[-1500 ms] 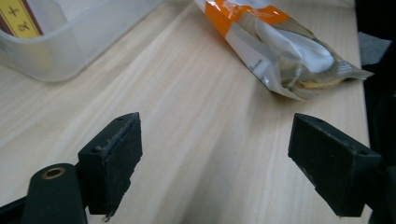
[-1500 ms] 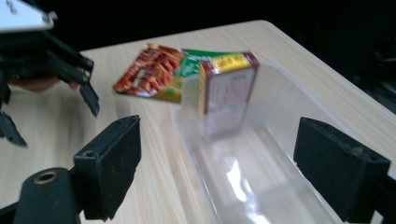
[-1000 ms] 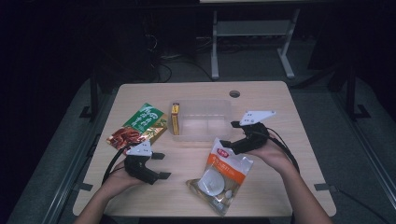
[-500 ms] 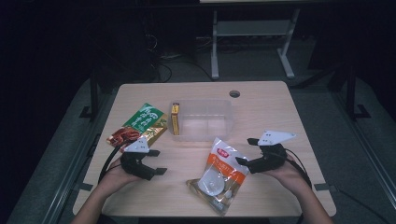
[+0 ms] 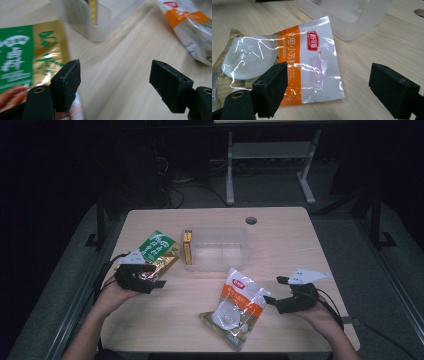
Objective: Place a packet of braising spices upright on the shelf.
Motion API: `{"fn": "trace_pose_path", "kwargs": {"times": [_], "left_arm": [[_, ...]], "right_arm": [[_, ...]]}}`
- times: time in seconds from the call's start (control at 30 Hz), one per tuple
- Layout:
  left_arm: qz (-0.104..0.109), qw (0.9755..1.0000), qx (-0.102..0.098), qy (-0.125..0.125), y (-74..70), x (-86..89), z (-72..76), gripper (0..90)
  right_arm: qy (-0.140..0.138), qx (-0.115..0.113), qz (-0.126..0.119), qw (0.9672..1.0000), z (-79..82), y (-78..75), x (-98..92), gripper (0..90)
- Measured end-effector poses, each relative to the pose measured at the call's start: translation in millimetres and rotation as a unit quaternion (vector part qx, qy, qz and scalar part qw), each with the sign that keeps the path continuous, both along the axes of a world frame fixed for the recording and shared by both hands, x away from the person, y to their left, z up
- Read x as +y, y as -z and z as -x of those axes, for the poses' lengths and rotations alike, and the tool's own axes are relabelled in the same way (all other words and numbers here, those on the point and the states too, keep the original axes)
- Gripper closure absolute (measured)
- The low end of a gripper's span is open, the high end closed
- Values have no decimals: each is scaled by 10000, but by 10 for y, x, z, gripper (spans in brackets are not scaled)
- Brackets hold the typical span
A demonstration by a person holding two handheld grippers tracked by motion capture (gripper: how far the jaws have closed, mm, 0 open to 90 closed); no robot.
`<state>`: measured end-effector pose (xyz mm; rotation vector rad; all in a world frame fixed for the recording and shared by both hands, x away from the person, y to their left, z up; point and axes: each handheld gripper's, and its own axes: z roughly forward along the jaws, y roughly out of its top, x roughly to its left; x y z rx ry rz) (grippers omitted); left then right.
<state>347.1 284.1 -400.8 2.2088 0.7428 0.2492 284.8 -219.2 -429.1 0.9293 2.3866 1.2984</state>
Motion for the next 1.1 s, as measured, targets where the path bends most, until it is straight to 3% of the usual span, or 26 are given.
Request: {"fn": "trace_pose_path", "kwargs": {"times": [0.1, 0.17, 0.37, 0.43, 0.47, 0.5, 0.83, 0.9, 1.03, 1.1], "left_arm": [[-173, 9996, -136, -193, -89, 98, -118, 245], [-136, 9994, -156, -273, -102, 124, -148, 245], [-295, 9973, -215, -638, -106, 324, -389, 243], [-439, 9954, -278, -810, -50, 400, -488, 237], [-439, 9954, -278, -810, -50, 400, -488, 234], [-394, 9942, -280, -962, 8, 449, -554, 233], [-474, 9908, -248, -1243, 226, 673, -830, 163], [-556, 9893, -197, -1334, 316, 722, -887, 149], [-353, 9885, -3, -1471, 457, 810, -942, 130], [-398, 9884, 56, -1465, 509, 866, -959, 128]], "right_arm": [[1, -7, -26, 10000, -13, -5, -4, 152], [-16, -14, -4, 10000, -20, 0, 0, 152], [-26, 13, 4, 10000, -35, 12, 6, 152], [-32, 31, 30, 10000, -42, 22, 4, 152], [-41, 38, 44, 10000, -43, 23, 3, 152], [-49, 27, 56, 10000, -44, 25, 0, 152], [-37, 43, 65, 10000, -48, 38, -16, 152], [-72, 52, 83, 9999, -51, 43, -14, 152], [-113, 81, 98, 9999, -48, 57, -12, 152], [-111, 101, 106, 9998, -46, 59, -16, 152]]}}
